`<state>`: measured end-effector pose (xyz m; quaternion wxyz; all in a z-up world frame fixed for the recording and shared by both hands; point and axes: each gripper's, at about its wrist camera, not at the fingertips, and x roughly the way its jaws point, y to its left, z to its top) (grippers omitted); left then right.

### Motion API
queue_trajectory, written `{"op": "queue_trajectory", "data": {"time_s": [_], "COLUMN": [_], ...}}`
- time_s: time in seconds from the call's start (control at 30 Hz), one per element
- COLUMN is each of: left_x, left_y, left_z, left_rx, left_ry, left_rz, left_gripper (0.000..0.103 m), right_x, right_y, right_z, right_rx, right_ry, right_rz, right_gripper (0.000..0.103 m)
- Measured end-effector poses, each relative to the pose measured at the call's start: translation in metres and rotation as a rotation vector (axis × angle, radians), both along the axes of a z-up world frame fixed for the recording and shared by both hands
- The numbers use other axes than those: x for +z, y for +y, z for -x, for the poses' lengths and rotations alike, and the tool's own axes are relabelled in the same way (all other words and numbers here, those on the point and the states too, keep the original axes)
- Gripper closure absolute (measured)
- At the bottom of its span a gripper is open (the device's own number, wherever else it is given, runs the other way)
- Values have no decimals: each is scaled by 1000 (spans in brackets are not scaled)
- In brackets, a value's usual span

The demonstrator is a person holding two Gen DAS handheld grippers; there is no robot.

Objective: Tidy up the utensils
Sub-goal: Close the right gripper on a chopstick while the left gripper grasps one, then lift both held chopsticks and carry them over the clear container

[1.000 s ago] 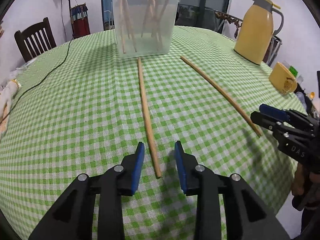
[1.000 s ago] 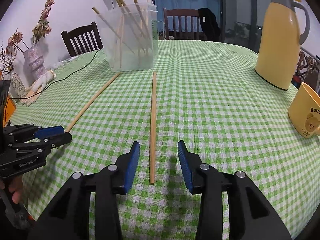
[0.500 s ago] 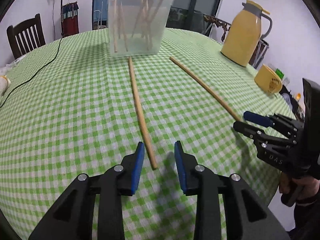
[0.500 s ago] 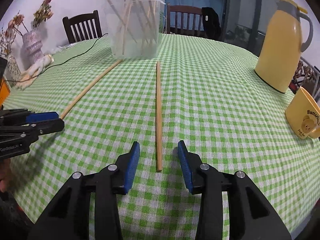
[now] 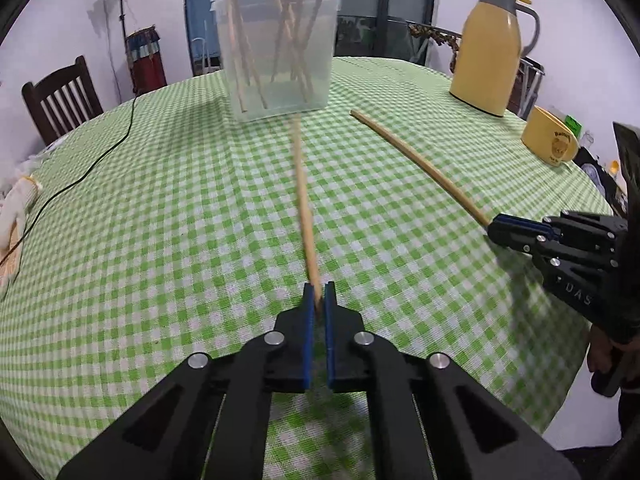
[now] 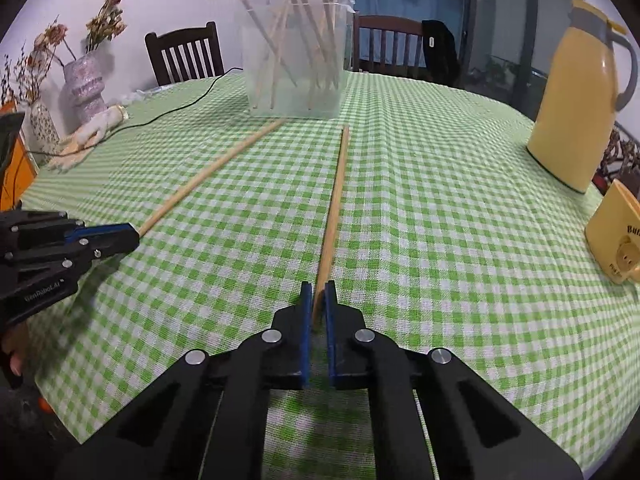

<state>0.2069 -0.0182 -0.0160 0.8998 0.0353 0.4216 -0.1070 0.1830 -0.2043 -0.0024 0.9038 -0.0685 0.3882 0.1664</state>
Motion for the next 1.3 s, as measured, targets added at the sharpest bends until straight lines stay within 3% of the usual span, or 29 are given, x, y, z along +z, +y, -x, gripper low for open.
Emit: {"op": "queue_trajectory", "data": {"time_s": [0.23,0.53,1.03,1.17,1.3], "left_x": [23,83,137,130,83], "left_y": [21,39,58,55,39], "left_z": [11,40,73,69,72], "left_rx": [80,89,96,42,-54], "left_ry": [-43,-176,-303,-252,-114], "left_rz": [-8,5,14,50,20], "left_gripper": [102,103,103,103,103], "right_x": [20,58,102,107,96], "right_y": [-1,1,-11,-11,-13], "right_z": [11,33,68,73,70], "right_rx": [8,28,15,16,8], "right_ry": [-58,-175,-313,-337,-307], "right_rz": [-26,-43,-78,-81,-77], "right_gripper": [98,98,98,98,98]}}
